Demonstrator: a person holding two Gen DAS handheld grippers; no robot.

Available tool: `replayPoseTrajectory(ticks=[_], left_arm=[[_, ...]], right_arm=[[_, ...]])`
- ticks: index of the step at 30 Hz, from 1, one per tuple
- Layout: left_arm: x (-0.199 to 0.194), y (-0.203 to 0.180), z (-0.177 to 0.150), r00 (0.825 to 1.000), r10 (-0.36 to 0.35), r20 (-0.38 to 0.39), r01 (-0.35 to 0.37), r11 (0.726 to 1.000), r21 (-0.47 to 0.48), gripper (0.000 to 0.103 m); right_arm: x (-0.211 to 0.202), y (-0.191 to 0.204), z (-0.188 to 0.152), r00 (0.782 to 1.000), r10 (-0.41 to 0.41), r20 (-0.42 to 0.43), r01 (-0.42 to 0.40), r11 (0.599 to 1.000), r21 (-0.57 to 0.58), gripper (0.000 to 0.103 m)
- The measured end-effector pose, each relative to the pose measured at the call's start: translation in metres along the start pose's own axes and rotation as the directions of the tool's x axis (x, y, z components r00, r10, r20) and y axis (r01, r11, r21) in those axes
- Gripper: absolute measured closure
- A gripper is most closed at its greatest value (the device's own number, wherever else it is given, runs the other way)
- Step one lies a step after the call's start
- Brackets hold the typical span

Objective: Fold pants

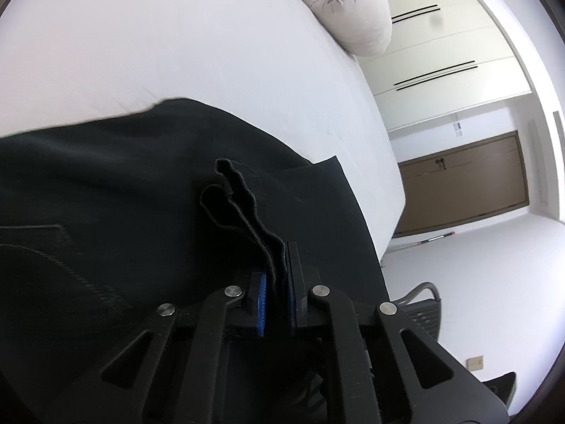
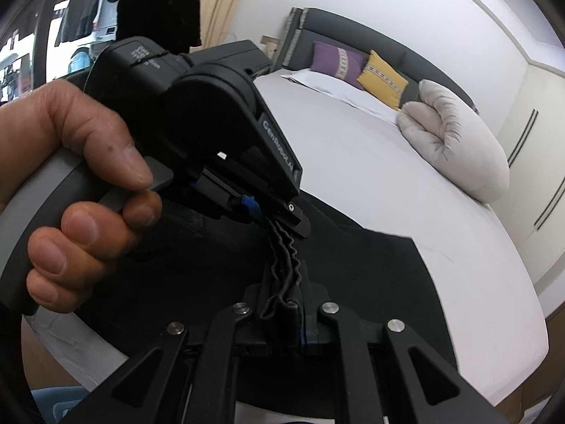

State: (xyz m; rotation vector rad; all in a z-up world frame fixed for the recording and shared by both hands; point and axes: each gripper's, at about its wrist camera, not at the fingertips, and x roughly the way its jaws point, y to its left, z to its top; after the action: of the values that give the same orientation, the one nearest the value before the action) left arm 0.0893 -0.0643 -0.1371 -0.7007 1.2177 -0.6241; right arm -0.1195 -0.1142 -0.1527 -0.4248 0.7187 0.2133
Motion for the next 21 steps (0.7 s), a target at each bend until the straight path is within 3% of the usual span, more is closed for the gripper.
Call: replayPoseTrajectory(ticks=[12, 21], left_arm=[[0.001, 0.024, -0.012, 0.995, 0.102, 0.003, -0.102, 0.995, -0.010, 0.095], [0.012, 0.031, -0.019, 0.993, 0.122, 0.005, -0.122, 0.993, -0.007, 0.094]], right_arm=[[0.035, 0.030, -0.003, 0.993, 0.075, -0.094, -0.082, 0.994, -0.068, 0.092], [0.055, 0.027, 0.003, 0.985, 0.094, -0.143, -0.108, 0.990, -0.091, 0.091]])
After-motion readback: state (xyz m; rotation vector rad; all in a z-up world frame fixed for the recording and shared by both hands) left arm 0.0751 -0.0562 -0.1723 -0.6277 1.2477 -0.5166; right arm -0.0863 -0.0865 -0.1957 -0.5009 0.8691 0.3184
